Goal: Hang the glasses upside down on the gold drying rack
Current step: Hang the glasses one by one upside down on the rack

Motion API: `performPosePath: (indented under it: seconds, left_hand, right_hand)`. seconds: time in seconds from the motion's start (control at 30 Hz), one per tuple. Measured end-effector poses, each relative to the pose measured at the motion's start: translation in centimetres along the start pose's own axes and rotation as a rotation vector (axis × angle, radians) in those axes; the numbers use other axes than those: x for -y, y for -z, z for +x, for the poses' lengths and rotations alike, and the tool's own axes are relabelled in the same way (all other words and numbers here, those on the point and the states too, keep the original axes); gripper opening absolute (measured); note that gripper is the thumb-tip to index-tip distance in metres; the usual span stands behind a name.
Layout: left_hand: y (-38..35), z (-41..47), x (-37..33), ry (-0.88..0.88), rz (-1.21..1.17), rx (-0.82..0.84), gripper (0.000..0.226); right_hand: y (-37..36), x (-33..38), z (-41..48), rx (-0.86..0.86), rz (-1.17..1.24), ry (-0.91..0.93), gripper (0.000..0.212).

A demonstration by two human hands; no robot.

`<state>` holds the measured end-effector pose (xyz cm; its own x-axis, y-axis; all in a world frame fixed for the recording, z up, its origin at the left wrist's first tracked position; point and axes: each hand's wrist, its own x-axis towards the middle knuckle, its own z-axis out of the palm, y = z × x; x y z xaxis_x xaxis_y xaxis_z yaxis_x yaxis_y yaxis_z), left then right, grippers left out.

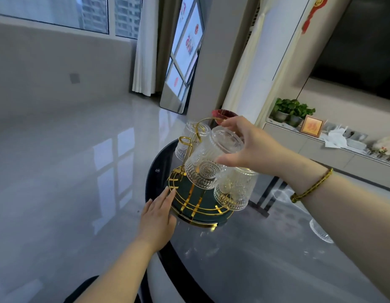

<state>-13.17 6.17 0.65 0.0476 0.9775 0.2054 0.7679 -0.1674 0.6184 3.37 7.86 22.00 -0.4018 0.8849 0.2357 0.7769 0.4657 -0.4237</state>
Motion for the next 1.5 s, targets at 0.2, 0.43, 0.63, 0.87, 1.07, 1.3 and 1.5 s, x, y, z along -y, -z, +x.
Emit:
performPosePath:
  seconds: [0.2,0.43,0.63,0.87,1.07,1.3,1.5]
  left_hand:
    - [-0.2,0.1,0.5,-0.024,0.019,-0.013,0.061]
    - [-0.5,0.2,0.8,-0.018,0.031,-0.023,0.06]
    - [-0.5,0.2,0.8,-0.015,0.028,-0.015,0.06]
    - [-0.5,0.2,0.7,-0.018,0.025,-0.012,0.06]
    - [-0.5,0.2,0.8,-0.017,0.029,-0.012,0.06]
    - [-0.7,0.3,0.9,-0.015,0.04,-0.013,0.06]
    - [-0.5,0.1,0.7,-0.003,0.026,-0.016,0.058]
  right_hand:
    - [-2.1,0.0,1.0,0.075,-0.061,-0.029,0.07]
    - [-3.7,-0.5,1.4,0.124,-0.064,-0.049,0.068]
    - [-4.3,-0.7,1.6,0.117,-0.067,-0.065,0.065]
    - [-4.6,-0.8,1.7,0.14,-0.06,-0.062,0.059]
    - [-4.4,-0.9,1.6,0.152,-0.046,-0.05,0.064]
    - [-4.3,-1.0,1.4,0.154,-0.035,-0.04,0.069]
    - [-4.2,-1.2,1.1,0.126,-0.06,-0.037,0.075]
